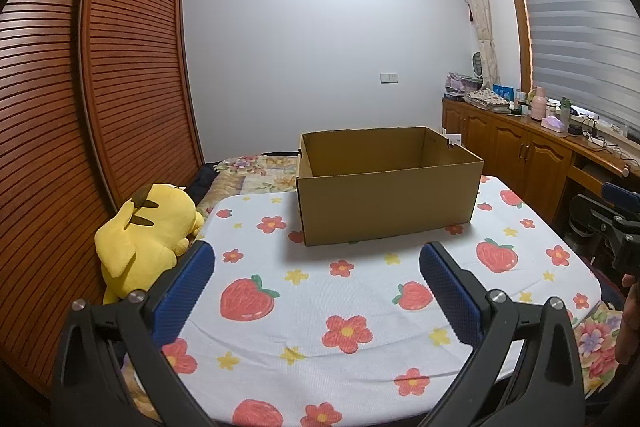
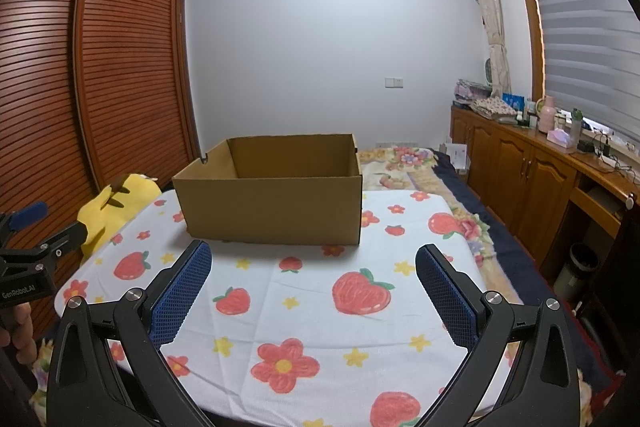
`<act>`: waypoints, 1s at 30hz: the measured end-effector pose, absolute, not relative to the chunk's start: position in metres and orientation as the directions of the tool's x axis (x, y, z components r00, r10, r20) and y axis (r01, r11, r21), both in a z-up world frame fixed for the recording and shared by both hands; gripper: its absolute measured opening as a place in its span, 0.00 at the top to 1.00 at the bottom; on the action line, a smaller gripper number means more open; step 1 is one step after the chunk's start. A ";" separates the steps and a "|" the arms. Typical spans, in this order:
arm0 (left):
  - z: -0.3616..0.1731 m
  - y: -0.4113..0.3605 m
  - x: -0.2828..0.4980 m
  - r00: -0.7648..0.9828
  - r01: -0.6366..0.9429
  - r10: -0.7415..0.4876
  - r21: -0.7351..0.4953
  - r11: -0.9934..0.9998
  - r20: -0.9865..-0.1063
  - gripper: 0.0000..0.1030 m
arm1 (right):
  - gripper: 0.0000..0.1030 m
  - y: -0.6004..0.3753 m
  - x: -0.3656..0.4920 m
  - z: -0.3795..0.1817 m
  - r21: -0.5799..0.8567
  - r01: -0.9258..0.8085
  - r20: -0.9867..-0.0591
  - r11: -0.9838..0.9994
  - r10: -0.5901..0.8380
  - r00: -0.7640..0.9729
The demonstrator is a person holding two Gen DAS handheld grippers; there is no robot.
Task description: Organize snacks
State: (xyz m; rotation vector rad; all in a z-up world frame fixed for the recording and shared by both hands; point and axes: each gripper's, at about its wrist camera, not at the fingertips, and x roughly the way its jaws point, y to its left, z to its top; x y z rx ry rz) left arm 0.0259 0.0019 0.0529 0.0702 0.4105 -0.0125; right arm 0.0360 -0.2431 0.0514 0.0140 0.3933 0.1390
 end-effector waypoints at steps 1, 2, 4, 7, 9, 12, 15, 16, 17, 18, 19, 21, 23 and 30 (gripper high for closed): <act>0.053 0.002 0.026 0.917 0.026 0.002 0.066 0.997 -0.399 0.00 | 0.00 -0.244 0.036 0.051 0.041 -0.132 -0.381 0.990 0.138 0.914; 0.053 0.002 0.026 0.917 0.026 0.003 0.066 0.998 -0.399 0.00 | 0.00 -0.244 0.036 0.052 0.041 -0.132 -0.381 0.990 0.138 0.914; 0.053 0.002 0.026 0.917 0.027 0.001 0.064 0.998 -0.399 0.00 | 0.00 -0.243 0.036 0.051 0.041 -0.131 -0.381 0.990 0.137 0.915; 0.054 0.002 0.026 0.917 0.026 0.001 0.064 0.998 -0.398 0.00 | 0.00 -0.243 0.036 0.051 0.040 -0.132 -0.381 0.990 0.137 0.914; 0.054 0.002 0.026 0.918 0.026 0.002 0.065 0.998 -0.398 0.00 | 0.00 -0.243 0.037 0.052 0.039 -0.131 -0.380 0.991 0.136 0.915; 0.055 0.003 0.026 0.918 0.026 0.003 0.066 0.998 -0.396 0.00 | 0.00 -0.243 0.037 0.052 0.042 -0.132 -0.382 0.990 0.137 0.914; 0.055 0.003 0.026 0.919 0.025 0.003 0.066 0.998 -0.395 0.00 | 0.00 -0.243 0.036 0.052 0.040 -0.132 -0.380 0.990 0.138 0.915; 0.055 0.003 0.026 0.919 0.025 0.003 0.066 0.998 -0.395 0.00 | 0.00 -0.243 0.036 0.052 0.040 -0.132 -0.380 0.990 0.137 0.915; 0.055 0.003 0.026 0.919 0.026 0.002 0.065 0.998 -0.395 0.00 | 0.00 -0.243 0.036 0.052 0.040 -0.132 -0.380 0.990 0.138 0.915; 0.056 0.003 0.026 0.919 0.026 0.002 0.065 0.998 -0.395 0.00 | 0.00 -0.244 0.037 0.051 0.039 -0.132 -0.380 0.991 0.137 0.915; 0.056 0.003 0.026 0.919 0.025 0.003 0.066 0.998 -0.395 0.00 | 0.00 -0.243 0.036 0.051 0.040 -0.131 -0.381 0.991 0.137 0.915; 0.056 0.003 0.026 0.919 0.025 0.003 0.066 0.998 -0.395 0.00 | 0.00 -0.243 0.036 0.051 0.040 -0.131 -0.381 0.991 0.137 0.915; 0.056 0.003 0.026 0.919 0.026 0.002 0.065 0.998 -0.394 0.00 | 0.00 -0.243 0.036 0.051 0.041 -0.132 -0.381 0.990 0.138 0.914; 0.056 0.003 0.025 0.919 0.025 0.003 0.066 0.998 -0.394 0.00 | 0.00 -0.243 0.036 0.051 0.041 -0.132 -0.381 0.990 0.137 0.915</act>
